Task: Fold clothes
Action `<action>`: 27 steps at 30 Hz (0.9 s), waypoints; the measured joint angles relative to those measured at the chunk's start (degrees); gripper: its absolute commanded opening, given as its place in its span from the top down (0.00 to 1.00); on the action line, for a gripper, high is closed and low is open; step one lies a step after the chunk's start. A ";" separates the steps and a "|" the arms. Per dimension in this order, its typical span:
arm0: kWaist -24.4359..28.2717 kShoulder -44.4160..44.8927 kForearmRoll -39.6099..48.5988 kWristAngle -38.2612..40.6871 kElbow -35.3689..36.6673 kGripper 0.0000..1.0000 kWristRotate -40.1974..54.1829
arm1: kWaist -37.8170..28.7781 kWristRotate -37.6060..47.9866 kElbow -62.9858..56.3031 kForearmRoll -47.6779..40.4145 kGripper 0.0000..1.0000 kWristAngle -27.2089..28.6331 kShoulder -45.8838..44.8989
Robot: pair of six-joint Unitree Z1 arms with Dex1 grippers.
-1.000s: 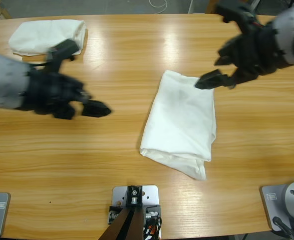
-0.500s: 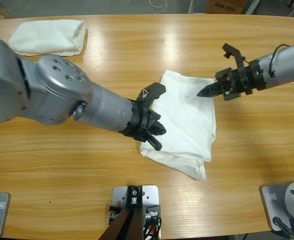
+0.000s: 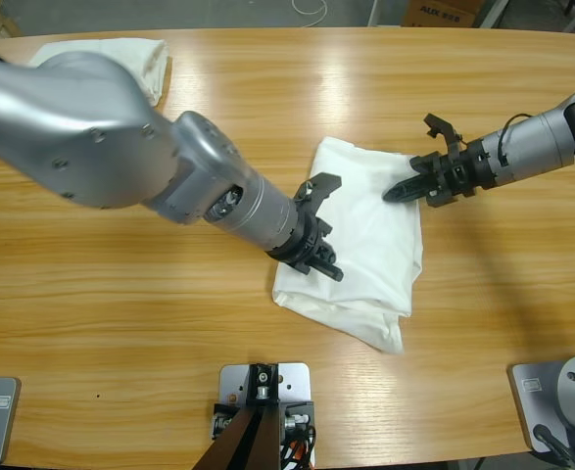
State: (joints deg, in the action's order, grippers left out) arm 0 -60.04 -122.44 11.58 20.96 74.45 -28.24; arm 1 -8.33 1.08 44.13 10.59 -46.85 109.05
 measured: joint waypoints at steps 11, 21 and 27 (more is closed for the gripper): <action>0.16 -0.74 9.97 2.17 3.63 1.00 -3.21 | 3.49 -0.01 0.01 -2.15 1.00 1.24 2.81; 2.84 5.66 9.97 -1.23 8.32 1.00 1.22 | -3.84 0.44 4.59 7.35 1.00 8.40 -19.62; 6.11 6.57 10.94 -2.46 15.66 1.00 3.79 | -17.81 20.62 -1.68 11.15 1.00 11.27 -29.09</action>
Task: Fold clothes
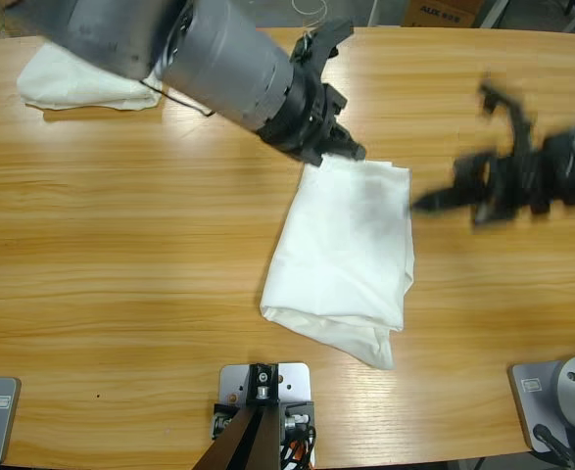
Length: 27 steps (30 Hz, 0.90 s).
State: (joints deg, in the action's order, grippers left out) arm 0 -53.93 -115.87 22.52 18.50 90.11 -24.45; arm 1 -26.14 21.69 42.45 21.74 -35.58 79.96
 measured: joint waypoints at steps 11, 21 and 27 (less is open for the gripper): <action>1.73 -14.96 4.93 1.49 8.16 1.00 -5.42 | -6.77 11.79 -17.16 -20.84 1.00 2.32 3.23; 1.81 -15.61 5.30 1.93 8.23 1.00 -6.62 | -13.21 17.03 -20.72 -30.51 1.00 2.39 14.44; 1.82 -16.53 6.97 2.06 9.47 1.00 -7.05 | -15.41 20.86 -22.41 -30.24 1.00 2.39 13.08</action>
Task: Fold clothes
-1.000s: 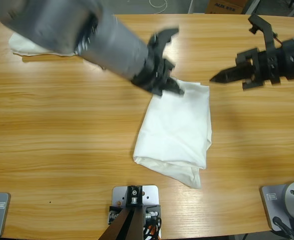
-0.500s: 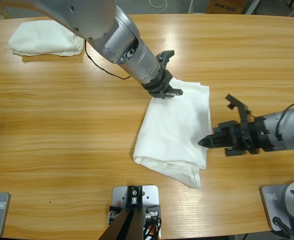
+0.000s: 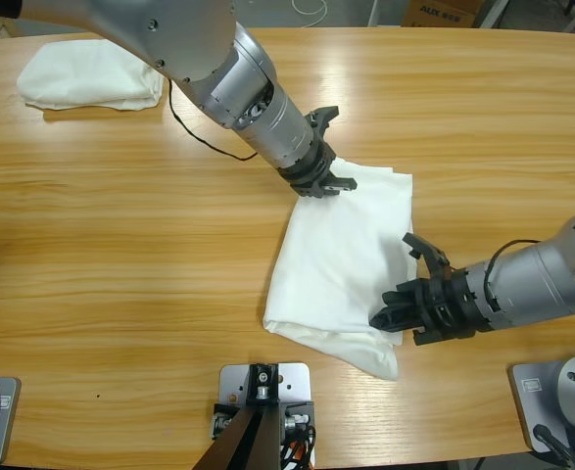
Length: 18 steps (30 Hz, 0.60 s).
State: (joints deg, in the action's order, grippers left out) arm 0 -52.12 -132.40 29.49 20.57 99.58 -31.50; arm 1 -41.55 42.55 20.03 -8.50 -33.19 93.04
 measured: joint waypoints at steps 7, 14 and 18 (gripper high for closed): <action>0.05 -0.47 1.24 -0.37 1.30 0.16 -0.13 | -1.09 1.22 0.03 4.64 0.01 3.82 -3.65; 2.05 13.47 2.03 -10.27 -4.76 0.00 13.15 | -1.84 -5.72 9.15 18.91 0.00 16.69 -19.44; 1.86 26.51 2.12 -16.19 -15.26 0.00 16.97 | -3.65 -7.24 15.45 23.42 0.00 20.56 -20.37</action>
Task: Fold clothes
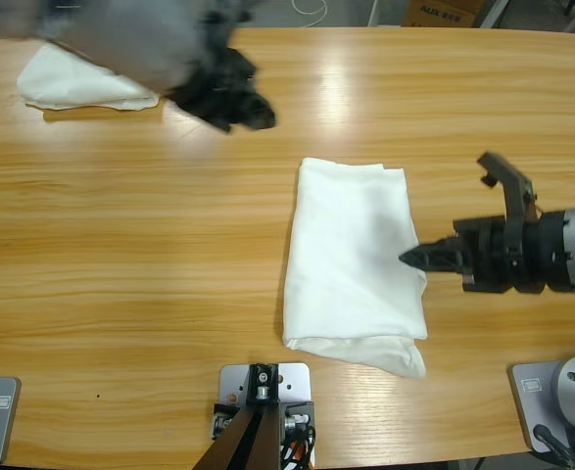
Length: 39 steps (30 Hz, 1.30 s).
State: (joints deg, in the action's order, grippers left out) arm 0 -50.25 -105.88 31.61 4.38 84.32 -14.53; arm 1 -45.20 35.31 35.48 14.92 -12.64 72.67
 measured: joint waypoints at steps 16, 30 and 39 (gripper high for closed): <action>-8.47 31.51 6.86 -3.85 -29.91 0.00 1.07 | -4.20 -52.12 23.89 27.66 0.00 11.45 23.48; -9.06 32.11 6.74 -5.54 -32.19 0.00 -0.39 | -3.95 -66.03 26.51 22.41 0.00 2.70 33.70; -9.07 32.02 6.69 -6.18 -32.84 0.00 -0.39 | 6.85 -64.28 26.80 19.82 0.00 11.04 35.83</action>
State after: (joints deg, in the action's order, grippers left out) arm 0 -59.32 -73.86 38.30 -1.80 51.49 -14.92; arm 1 -38.35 -28.97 62.28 34.73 -1.59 108.50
